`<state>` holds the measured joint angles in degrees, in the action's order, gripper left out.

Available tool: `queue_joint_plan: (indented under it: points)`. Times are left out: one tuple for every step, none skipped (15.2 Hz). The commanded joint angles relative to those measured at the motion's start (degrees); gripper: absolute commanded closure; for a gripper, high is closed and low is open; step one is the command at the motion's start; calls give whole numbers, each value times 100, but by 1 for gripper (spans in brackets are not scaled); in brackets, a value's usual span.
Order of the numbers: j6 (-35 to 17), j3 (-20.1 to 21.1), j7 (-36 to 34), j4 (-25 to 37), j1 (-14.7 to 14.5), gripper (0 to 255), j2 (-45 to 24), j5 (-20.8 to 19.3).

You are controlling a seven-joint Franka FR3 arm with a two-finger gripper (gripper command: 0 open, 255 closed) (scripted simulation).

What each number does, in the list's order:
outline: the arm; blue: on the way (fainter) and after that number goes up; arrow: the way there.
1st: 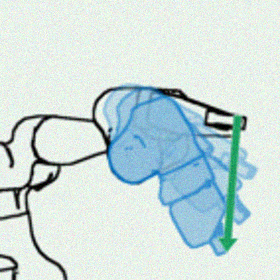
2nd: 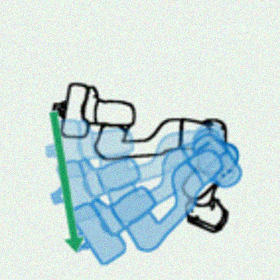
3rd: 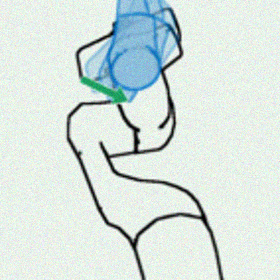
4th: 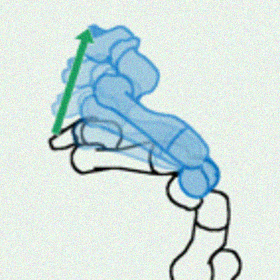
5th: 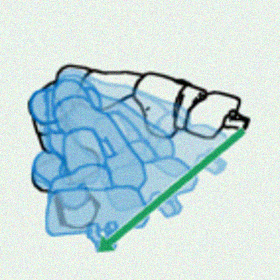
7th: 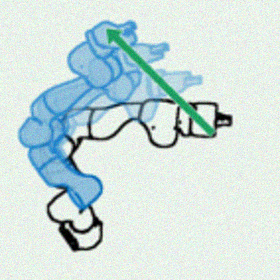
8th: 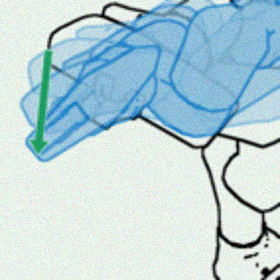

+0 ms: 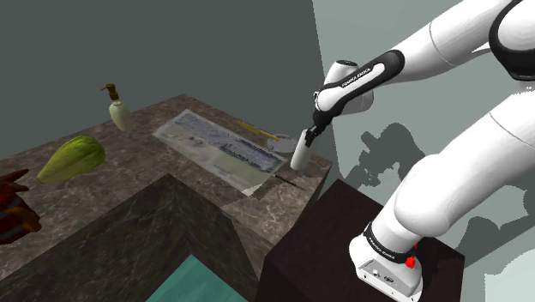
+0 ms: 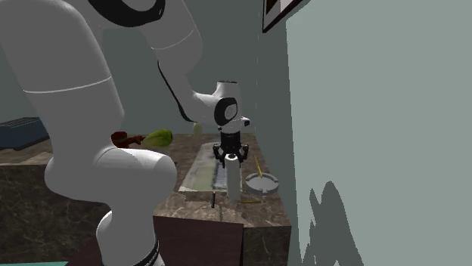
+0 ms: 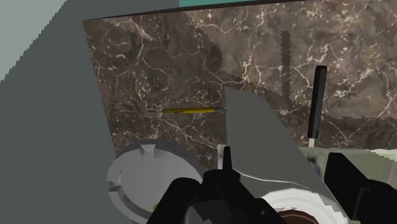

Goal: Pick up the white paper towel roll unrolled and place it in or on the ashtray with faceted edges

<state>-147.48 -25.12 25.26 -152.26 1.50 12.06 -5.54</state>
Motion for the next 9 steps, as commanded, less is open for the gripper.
queue_joint_plan:
  points:
    - [207, 41, -73, 39, 40, 255, 173, -90]
    - [304, 59, -98, 66, 55, 255, 245, -120]
    - [400, 77, -121, 94, 68, 255, 315, -147]
    - [495, 94, -143, 124, 80, 255, 383, -171]
    - [590, 112, -162, 155, 92, 255, 449, -193]
    - [685, 130, -180, 188, 103, 255, 513, -212]
    - [780, 147, -197, 222, 112, 255, 576, -229]
    - [796, 150, -200, 228, 114, 255, 586, -232]
    - [857, 95, -102, 468, 65, 255, 404, -133]
